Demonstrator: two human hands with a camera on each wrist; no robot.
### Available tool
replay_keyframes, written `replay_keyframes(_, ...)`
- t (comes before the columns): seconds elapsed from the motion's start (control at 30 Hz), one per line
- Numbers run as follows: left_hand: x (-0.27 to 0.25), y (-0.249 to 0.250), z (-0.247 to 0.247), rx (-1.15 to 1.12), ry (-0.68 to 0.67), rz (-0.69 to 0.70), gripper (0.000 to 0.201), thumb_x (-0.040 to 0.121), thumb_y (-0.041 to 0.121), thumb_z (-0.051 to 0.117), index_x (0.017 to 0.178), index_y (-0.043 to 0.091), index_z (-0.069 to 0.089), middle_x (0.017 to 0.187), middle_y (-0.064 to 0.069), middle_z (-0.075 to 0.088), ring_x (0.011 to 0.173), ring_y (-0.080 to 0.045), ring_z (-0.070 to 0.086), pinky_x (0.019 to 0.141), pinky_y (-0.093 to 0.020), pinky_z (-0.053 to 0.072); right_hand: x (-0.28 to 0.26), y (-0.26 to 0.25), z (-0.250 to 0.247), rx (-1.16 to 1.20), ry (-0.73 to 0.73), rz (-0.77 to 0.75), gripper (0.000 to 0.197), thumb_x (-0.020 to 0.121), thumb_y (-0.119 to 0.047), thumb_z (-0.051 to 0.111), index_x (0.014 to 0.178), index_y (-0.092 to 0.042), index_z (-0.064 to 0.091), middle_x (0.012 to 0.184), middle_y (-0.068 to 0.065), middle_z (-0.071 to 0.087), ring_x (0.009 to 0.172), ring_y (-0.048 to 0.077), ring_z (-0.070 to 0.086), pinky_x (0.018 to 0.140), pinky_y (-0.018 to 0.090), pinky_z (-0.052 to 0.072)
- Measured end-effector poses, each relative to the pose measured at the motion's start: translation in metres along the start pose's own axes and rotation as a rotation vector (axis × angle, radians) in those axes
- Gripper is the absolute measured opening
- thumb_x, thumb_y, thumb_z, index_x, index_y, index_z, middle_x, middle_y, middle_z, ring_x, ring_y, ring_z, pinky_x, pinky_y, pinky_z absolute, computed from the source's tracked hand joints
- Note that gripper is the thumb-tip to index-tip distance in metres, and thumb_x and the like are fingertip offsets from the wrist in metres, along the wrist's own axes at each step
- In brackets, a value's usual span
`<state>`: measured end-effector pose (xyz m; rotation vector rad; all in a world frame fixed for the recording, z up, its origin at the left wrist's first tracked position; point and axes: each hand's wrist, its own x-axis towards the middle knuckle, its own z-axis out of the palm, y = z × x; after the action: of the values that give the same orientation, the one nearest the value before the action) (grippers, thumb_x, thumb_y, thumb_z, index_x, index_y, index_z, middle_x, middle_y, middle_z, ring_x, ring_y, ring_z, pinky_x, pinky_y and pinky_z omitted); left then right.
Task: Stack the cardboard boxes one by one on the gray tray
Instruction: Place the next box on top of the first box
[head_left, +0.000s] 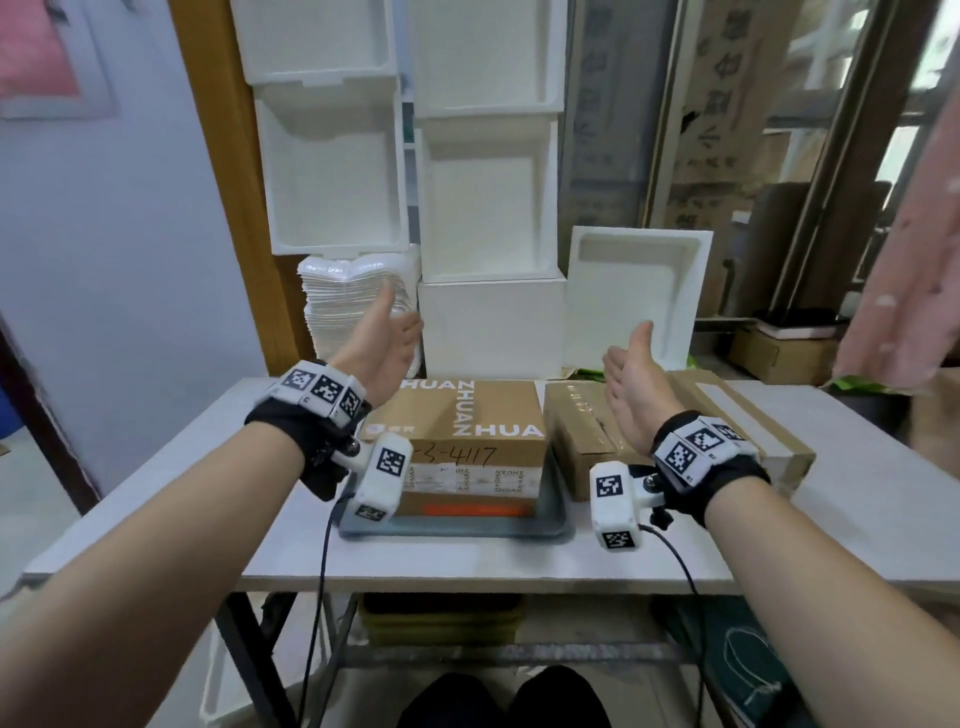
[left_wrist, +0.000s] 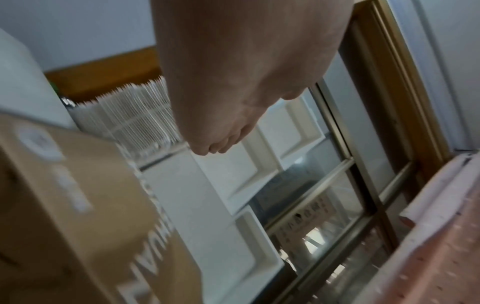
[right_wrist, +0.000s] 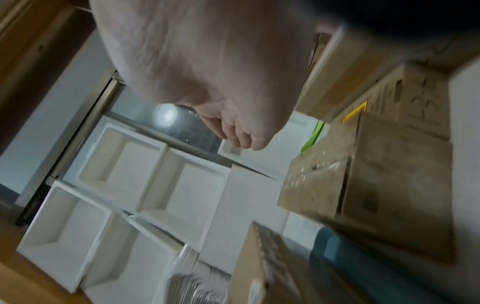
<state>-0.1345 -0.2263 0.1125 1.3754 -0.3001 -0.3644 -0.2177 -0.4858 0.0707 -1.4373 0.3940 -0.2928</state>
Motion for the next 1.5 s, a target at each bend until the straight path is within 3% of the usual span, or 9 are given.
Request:
replay_keyframes(0.3,0.033,-0.022,0.149,0.020,-0.284,-0.059,0.087,0.095,0.069,0.011,0.156,0.007,0.008,0.165,-0.006,0.008,0.152,-0.017,0.005,0.123,-0.036,0.002,0.007,-0.014,-0.084,-0.051,0.159,0.003,0.093,0.088,-0.076,0.009,0.155,-0.011,0.019,0.163,0.009,0.017,0.150,0.028,0.015,0.123,0.046,0.009)
replay_keyframes(0.6,0.052,-0.076,0.248,0.026,-0.435,-0.187,0.089,0.094,0.071,0.011,0.156,0.009,0.005,0.165,-0.007,0.003,0.152,-0.018,0.004,0.123,-0.038,0.002,0.006,-0.006,-0.177,-0.046,0.326,0.031,0.092,0.090,-0.074,0.012,0.153,-0.008,0.026,0.160,0.004,0.027,0.147,0.020,0.028,0.120,0.036,0.020)
replay_keyframes(0.8,0.049,-0.109,0.281,0.001,-0.447,-0.272,0.083,0.095,0.069,0.013,0.157,0.014,0.001,0.165,-0.005,0.001,0.152,-0.018,0.004,0.121,-0.036,0.005,0.012,0.012,-0.209,-0.059,0.382,0.037,0.098,0.087,-0.078,0.013,0.153,-0.007,0.024,0.161,0.005,0.026,0.148,0.019,0.024,0.122,0.040,0.014)
replay_keyframes(0.9,0.045,-0.122,0.293,0.018,-0.416,-0.282,0.074,0.099,0.062,0.011,0.155,0.015,0.021,0.162,-0.003,0.019,0.150,-0.019,0.015,0.119,-0.032,0.013,0.017,0.025,-0.216,-0.061,0.368,0.063,0.095,0.089,-0.075,0.011,0.153,-0.006,0.024,0.161,0.005,0.025,0.148,0.018,0.023,0.122,0.039,0.013)
replay_keyframes(1.0,0.053,-0.148,0.299,-0.037,-0.436,-0.315,0.083,0.087,0.077,0.022,0.150,0.026,0.037,0.153,0.002,0.040,0.144,-0.019,0.033,0.114,-0.035,0.026,0.024,0.042,-0.217,-0.040,0.346,0.094,0.091,0.093,-0.070,0.012,0.150,-0.003,0.031,0.157,0.006,0.033,0.146,0.019,0.030,0.121,0.035,0.017)
replay_keyframes(1.13,0.046,-0.173,0.308,-0.078,-0.385,-0.307,0.073,0.089,0.072,0.032,0.146,0.028,0.045,0.144,0.003,0.054,0.133,-0.016,0.049,0.116,-0.039,0.033,0.026,0.059,-0.208,0.000,0.312,0.113,0.081,0.093,-0.070,0.017,0.119,-0.010,0.064,0.126,0.011,0.066,0.118,0.024,0.061,0.109,0.040,0.042)
replay_keyframes(1.3,0.044,-0.163,0.311,-0.081,-0.391,-0.301,0.073,0.088,0.074,0.033,0.140,0.027,0.052,0.138,-0.003,0.060,0.126,-0.021,0.057,0.110,-0.044,0.041,0.016,0.042,-0.196,-0.025,0.273,0.073,0.069,0.094,-0.068,0.017,0.097,-0.023,0.068,0.115,0.010,0.071,0.109,0.024,0.065,0.096,0.036,0.049)
replay_keyframes(1.4,0.044,-0.142,0.307,-0.097,-0.431,-0.267,0.074,0.089,0.075,0.029,0.139,0.026,0.054,0.135,-0.007,0.062,0.122,-0.024,0.060,0.105,-0.046,0.046,0.009,0.019,-0.184,-0.012,0.245,0.030,0.070,0.093,-0.070,0.018,0.103,-0.024,0.069,0.118,0.007,0.070,0.111,0.023,0.064,0.101,0.040,0.048)
replay_keyframes(1.5,0.040,-0.113,0.296,-0.108,-0.420,-0.225,0.076,0.088,0.076,0.029,0.140,0.025,0.053,0.136,-0.009,0.061,0.123,-0.026,0.059,0.104,-0.048,0.045,0.001,-0.005,-0.165,-0.003,0.217,-0.009,0.081,0.088,-0.076,0.020,0.130,-0.020,0.061,0.125,0.005,0.067,0.116,0.023,0.062,0.105,0.044,0.045)
